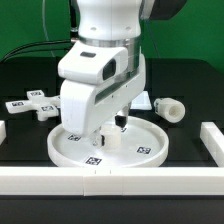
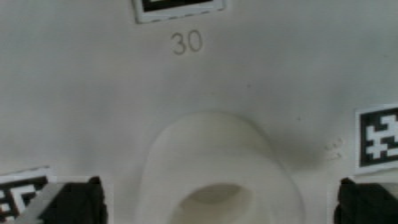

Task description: Assemble round table

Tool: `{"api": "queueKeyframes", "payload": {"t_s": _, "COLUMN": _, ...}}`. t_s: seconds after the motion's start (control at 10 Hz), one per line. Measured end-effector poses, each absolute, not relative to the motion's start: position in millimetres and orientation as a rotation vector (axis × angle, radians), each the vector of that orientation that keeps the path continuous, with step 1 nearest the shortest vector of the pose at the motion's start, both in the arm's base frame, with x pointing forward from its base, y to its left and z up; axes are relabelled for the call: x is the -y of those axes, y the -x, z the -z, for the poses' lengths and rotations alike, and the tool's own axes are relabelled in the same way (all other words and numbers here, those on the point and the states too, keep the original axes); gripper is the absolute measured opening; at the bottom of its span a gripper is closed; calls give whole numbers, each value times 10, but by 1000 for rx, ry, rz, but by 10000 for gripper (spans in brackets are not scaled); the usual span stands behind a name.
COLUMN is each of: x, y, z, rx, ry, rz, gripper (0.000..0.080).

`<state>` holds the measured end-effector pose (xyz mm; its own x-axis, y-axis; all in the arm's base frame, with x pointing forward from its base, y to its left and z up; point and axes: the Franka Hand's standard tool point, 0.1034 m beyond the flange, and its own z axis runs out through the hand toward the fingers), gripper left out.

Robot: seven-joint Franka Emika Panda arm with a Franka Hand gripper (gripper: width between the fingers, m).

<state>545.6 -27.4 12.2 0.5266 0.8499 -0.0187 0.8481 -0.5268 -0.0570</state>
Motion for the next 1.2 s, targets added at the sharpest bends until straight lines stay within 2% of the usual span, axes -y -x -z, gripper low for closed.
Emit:
{"api": "queueKeyframes", "payload": {"t_s": 0.3, "x": 285, "y": -5436, "z": -92, "rx": 1503, "ry": 2708, "rz": -76, "gripper": 650}}
{"api": "queueKeyframes", "payload": {"t_s": 0.4, "x": 280, "y": -5441, "z": -100, "rx": 1504, "ry": 2708, "rz": -74, "gripper": 559}}
{"api": "queueKeyframes", "payload": {"t_s": 0.5, "x": 281, "y": -5442, "z": -102, "rx": 1504, "ry": 2708, "rz": -74, "gripper": 411}}
{"api": "queueKeyframes", "payload": {"t_s": 1.0, "x": 281, "y": -5444, "z": -103, "rx": 1504, "ry": 2708, "rz": -73, "gripper": 406}}
{"api": "queueKeyframes", "payload": {"t_s": 1.2, "x": 153, "y": -5485, "z": -101, "rx": 1542, "ry": 2687, "rz": -65, "gripper": 406}}
